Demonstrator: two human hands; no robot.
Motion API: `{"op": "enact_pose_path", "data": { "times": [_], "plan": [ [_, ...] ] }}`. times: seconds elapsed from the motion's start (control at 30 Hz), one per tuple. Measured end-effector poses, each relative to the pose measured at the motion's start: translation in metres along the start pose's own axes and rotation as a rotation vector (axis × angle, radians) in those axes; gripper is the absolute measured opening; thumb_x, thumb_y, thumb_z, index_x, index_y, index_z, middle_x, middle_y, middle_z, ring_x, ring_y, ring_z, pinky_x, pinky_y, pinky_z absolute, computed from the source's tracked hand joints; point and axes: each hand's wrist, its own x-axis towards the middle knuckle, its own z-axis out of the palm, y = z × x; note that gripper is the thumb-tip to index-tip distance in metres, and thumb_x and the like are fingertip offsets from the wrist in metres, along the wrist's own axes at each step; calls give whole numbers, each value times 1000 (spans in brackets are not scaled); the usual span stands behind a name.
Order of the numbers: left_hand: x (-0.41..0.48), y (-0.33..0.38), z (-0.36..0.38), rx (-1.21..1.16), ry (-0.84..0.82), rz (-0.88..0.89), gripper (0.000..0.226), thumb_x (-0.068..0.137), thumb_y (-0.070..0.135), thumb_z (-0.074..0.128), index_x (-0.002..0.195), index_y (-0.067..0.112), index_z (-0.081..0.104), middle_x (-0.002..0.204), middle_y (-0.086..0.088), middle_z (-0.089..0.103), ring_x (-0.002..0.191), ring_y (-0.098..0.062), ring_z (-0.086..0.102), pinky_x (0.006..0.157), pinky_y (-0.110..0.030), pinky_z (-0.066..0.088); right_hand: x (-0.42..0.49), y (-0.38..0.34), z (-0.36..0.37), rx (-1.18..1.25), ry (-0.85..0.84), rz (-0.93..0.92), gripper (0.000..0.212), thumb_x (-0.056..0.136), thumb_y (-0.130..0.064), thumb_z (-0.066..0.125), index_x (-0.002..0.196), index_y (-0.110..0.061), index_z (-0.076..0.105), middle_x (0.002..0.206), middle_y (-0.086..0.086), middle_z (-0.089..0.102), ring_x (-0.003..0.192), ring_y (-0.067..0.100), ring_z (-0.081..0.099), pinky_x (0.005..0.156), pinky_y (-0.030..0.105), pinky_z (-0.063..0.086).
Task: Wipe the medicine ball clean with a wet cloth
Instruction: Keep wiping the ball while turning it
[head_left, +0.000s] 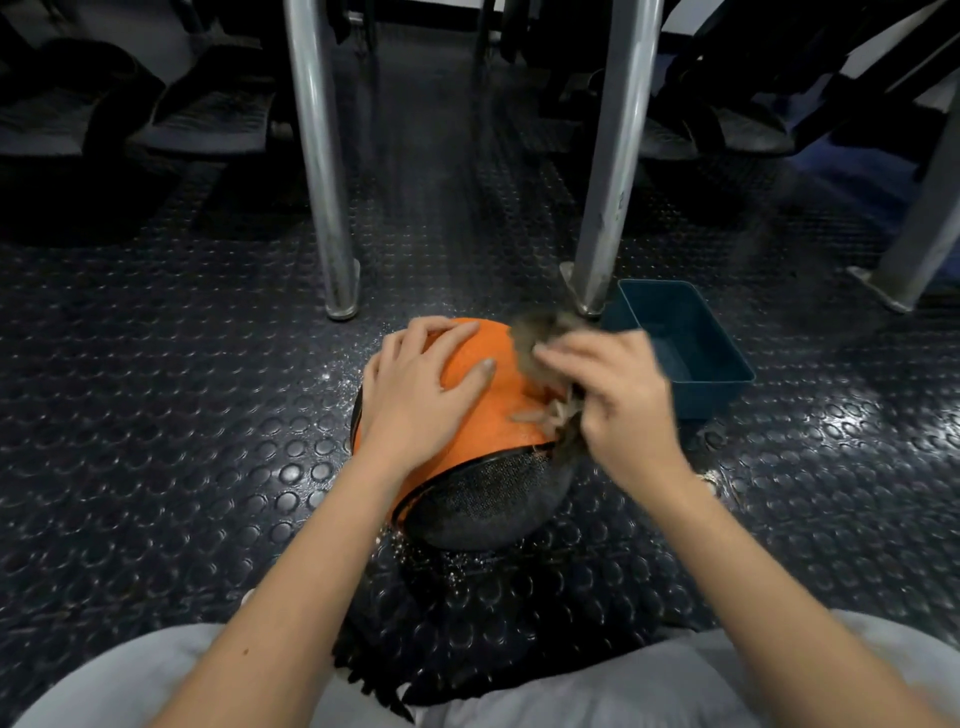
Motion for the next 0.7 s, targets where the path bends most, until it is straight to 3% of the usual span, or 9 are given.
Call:
{"op": "enact_pose_path", "data": {
  "times": [0.07,0.13,0.2,0.27,0.33,0.4,0.47,0.57,0.7],
  "plan": [
    [0,1,0,-10,2,0,61,78,65,32,133,42,47,131,20,38,124,-7,28,108,-36,20,-3,23,8,-83,-220,228,48,79,16,41,108,-7,70,106,6,68,87,19,42,81,31,42],
    [-2,1,0,-13,10,-8,58,79,62,33,132,42,48,131,21,38,124,-7,27,107,-35,19,0,40,0,-175,-207,342,48,80,19,41,107,-8,71,105,7,68,86,17,38,76,25,33],
    [0,0,0,-19,18,-10,57,79,62,34,131,42,48,130,21,39,123,-6,27,108,-36,20,11,28,-13,-146,14,241,48,76,20,40,100,-6,73,100,7,69,83,19,40,71,14,29],
    [1,-2,-1,-19,25,-12,62,77,67,32,131,42,49,129,21,40,122,-6,28,108,-37,22,10,7,-13,-48,85,46,45,74,15,41,99,-5,73,97,4,67,82,19,43,76,7,30],
    [1,-2,-1,-27,29,-11,68,73,71,27,131,42,49,128,20,40,121,-6,28,107,-37,24,-2,-4,2,-20,-7,-59,37,79,6,43,101,-4,72,97,5,67,84,18,43,78,19,39],
    [1,0,-1,-35,21,-33,64,76,68,32,132,41,49,130,20,40,122,-7,27,108,-37,22,-5,12,10,-81,-195,103,37,80,9,49,104,-6,72,101,6,68,83,17,40,73,32,42],
    [-1,0,-1,-24,23,-47,59,80,63,34,133,41,47,131,19,39,124,-7,27,108,-37,20,-5,36,5,-240,-334,306,45,81,15,46,107,-10,71,106,6,67,84,18,38,74,33,36],
    [-1,-3,-3,-22,37,-65,48,90,59,42,134,41,46,133,18,37,126,-8,26,108,-37,19,5,36,-15,-205,-206,397,49,81,17,40,107,-10,71,108,5,67,91,23,45,74,26,31],
    [0,-3,-3,-32,61,-116,43,91,52,46,132,40,48,133,16,38,127,-11,28,107,-36,20,7,-13,-7,-19,-57,137,45,77,10,40,104,-8,71,103,5,66,87,25,49,77,18,31]
  ]
}}
